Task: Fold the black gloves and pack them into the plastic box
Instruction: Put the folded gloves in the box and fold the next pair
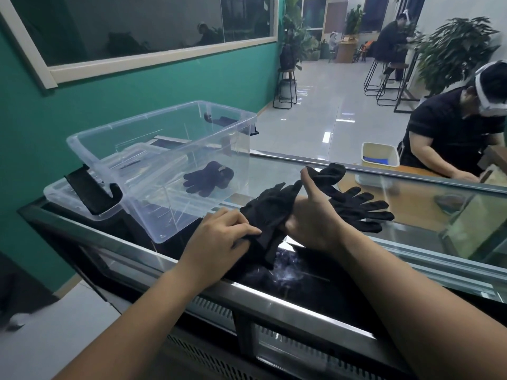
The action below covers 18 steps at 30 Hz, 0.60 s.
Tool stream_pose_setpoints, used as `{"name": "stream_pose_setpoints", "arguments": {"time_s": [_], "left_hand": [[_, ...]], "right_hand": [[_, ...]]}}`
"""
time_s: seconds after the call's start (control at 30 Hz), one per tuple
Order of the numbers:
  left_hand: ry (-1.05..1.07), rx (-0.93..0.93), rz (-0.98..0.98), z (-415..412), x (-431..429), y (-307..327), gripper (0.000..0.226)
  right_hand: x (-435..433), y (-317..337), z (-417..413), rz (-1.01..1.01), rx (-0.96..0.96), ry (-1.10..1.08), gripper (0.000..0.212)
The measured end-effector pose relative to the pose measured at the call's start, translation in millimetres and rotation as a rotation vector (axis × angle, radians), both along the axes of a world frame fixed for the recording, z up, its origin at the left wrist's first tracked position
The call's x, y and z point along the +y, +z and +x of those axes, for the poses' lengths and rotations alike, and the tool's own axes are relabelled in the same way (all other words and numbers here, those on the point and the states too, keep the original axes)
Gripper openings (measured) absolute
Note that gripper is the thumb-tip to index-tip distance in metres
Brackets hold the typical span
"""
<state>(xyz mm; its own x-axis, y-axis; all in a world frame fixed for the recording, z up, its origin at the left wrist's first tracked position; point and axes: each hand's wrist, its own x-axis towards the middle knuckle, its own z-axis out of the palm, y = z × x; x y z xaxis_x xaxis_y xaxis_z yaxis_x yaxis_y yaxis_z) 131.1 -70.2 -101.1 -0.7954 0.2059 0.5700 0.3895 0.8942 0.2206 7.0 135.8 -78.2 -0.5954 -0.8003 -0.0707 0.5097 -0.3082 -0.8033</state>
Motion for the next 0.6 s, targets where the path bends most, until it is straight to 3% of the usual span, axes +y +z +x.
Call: {"name": "stream_pose_setpoints", "arguments": {"time_s": [0.6], "left_hand": [[-0.043, -0.074, 0.087, 3.7, 2.8, -2.9, 0.016]], "right_hand": [[-2.2, 0.7, -2.3, 0.108, -0.067, -0.098, 0.096]]}}
